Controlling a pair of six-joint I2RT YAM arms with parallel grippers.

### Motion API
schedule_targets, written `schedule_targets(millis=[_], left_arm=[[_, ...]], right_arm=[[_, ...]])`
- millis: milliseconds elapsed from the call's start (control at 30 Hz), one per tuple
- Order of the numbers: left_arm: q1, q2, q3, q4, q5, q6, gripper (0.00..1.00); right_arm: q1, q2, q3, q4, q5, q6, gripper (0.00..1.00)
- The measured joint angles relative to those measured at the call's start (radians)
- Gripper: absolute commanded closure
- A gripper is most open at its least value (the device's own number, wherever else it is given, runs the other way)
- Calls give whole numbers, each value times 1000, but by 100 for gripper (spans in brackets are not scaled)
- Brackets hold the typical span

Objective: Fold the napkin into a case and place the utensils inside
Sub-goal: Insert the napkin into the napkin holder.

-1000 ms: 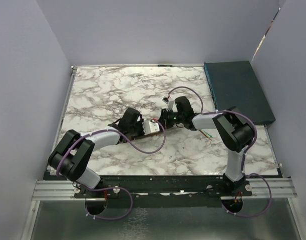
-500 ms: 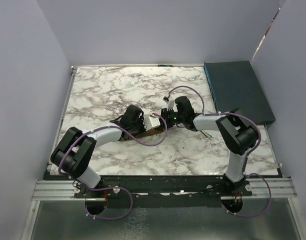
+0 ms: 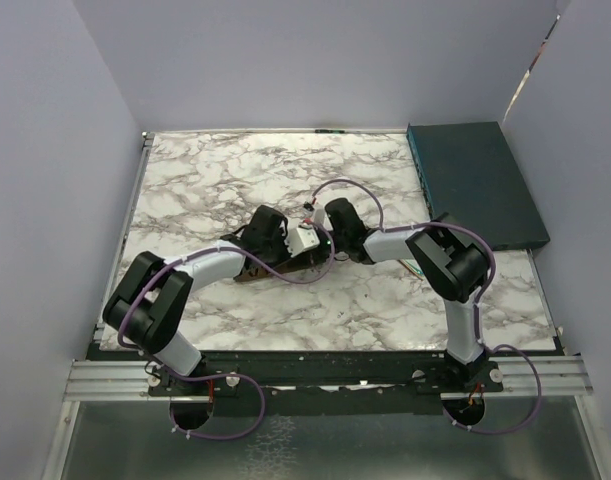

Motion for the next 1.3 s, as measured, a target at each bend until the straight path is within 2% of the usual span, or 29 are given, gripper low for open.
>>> schedule_targets(millis=[267,333,433,500,667,900,1133,1300], left_arm=[[10,-8,134,-151,-32,-58,64],[18,-33,155,-187,-32,-73,57],[47,-101,151,-243,-32,-68,38],[78,-154,143,-282,-35,-61,34],[170,-205,138,-372,-68,-33,35],[225,-238,56,-420,-93,-37,37],[287,-268,64,-417,-74,-100,38],[288,-283,49,-396,-53,-127,43]], right_arm=[[0,9,21,-27,9,1,89],[0,8,21,-29,13,2,89],[0,3,21,-39,25,3,89],[0,0,26,-54,34,3,89],[8,-10,57,-124,57,2,86],[39,-16,108,-211,100,11,84],[87,-25,168,-257,109,35,84],[116,-25,221,-284,108,57,84]])
